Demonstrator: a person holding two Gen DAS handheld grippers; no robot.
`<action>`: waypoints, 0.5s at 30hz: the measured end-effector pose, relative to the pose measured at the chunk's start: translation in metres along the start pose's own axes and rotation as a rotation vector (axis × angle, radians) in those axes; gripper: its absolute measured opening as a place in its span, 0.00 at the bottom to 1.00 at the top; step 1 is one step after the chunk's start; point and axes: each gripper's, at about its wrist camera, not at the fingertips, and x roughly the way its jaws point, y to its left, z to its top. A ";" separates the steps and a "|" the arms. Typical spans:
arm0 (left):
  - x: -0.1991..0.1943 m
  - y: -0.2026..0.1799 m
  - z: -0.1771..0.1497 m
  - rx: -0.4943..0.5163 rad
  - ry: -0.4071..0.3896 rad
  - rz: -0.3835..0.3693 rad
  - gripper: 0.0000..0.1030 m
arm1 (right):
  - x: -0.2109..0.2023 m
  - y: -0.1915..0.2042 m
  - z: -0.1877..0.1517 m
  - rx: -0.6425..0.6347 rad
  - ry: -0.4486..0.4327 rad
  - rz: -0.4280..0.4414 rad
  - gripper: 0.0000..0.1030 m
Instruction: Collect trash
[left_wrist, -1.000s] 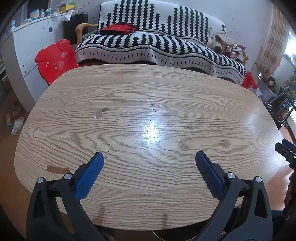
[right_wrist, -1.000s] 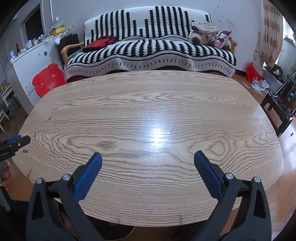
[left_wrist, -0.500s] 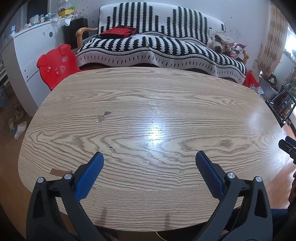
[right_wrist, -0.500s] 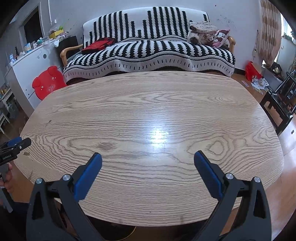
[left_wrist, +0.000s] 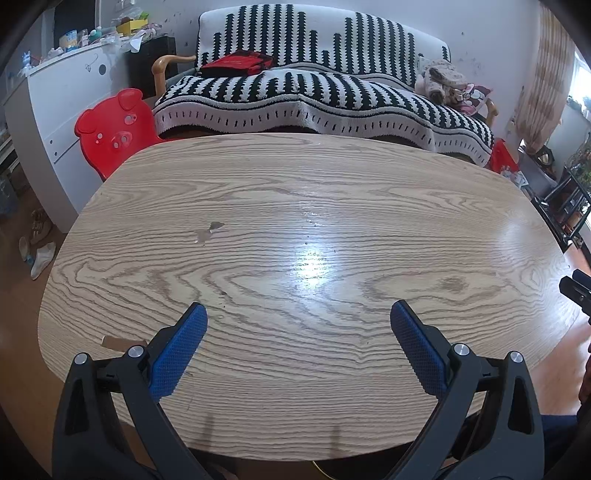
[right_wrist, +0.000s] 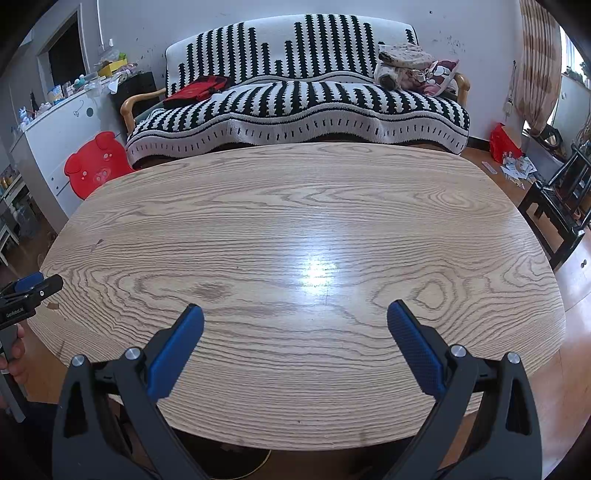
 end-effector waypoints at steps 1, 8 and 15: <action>0.000 0.000 0.000 -0.001 0.000 -0.001 0.94 | 0.000 0.000 0.000 0.000 0.000 -0.002 0.93; 0.000 0.001 0.000 0.002 0.000 0.003 0.94 | 0.000 0.000 0.001 0.003 -0.001 -0.001 0.93; 0.001 0.004 0.000 0.001 0.001 0.004 0.94 | 0.000 0.000 0.001 0.002 -0.002 -0.001 0.93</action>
